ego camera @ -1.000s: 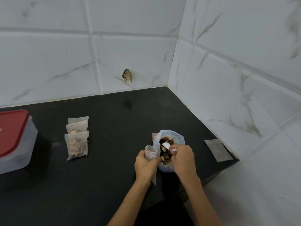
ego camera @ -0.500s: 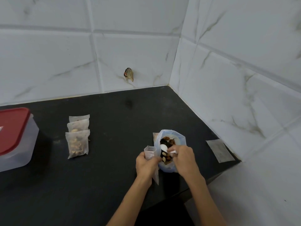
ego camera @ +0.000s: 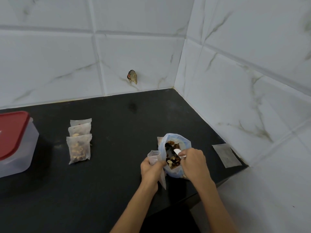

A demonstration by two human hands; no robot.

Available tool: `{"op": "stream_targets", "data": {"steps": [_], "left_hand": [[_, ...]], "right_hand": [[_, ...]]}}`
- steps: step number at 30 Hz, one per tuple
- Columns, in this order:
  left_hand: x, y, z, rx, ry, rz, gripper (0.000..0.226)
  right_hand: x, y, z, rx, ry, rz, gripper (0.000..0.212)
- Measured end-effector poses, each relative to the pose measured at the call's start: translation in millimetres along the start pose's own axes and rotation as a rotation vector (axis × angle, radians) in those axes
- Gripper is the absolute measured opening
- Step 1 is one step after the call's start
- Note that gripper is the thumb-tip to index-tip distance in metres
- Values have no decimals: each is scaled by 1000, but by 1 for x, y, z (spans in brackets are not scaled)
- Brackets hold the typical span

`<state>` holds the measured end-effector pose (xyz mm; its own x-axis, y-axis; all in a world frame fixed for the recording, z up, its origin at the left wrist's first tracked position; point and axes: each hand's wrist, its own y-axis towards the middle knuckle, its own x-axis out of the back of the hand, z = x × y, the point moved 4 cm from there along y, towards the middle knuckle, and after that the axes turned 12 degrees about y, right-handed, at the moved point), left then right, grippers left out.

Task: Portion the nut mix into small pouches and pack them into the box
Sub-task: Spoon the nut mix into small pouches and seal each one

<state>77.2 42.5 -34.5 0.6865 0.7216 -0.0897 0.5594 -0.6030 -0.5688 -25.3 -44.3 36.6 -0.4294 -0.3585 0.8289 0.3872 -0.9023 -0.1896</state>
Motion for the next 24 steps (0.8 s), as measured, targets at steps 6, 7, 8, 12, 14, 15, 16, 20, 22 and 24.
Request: {"op": "stream_targets", "data": {"steps": [6,7,8,12,14,15,16,20,22,24], "left_hand": [[-3,3,4,-13,-48,3,27],[-4,4,5,-7,-49,-4,27],[-4,5,6,0,-52,-8,28],[-4,6,6,3,-68,3,31],[-4,4,5,-5,-89,23,32],[-4,4,5,-8,-96,30,33],[-4,4,4,-14,-92,35,33],[-6,4,-1,-56,-39,86,38],[-8,3,-7,-102,20,135,40],[-11,1,-12,-158,82,178,40]], "right_hand": [[5,0,-4,1,19,-33,34],[3,0,-3,-17,-2,-15,37],[1,1,0,-20,-17,-2,39],[-5,2,1,5,73,-9,32],[-3,2,-6,-28,167,8,26],[-2,3,-11,-60,223,10,25],[0,3,-17,-101,292,3,25],[-3,7,-36,-295,556,-22,21],[-5,11,-40,-382,619,-26,18],[-7,13,-43,-423,650,-44,21]]}}
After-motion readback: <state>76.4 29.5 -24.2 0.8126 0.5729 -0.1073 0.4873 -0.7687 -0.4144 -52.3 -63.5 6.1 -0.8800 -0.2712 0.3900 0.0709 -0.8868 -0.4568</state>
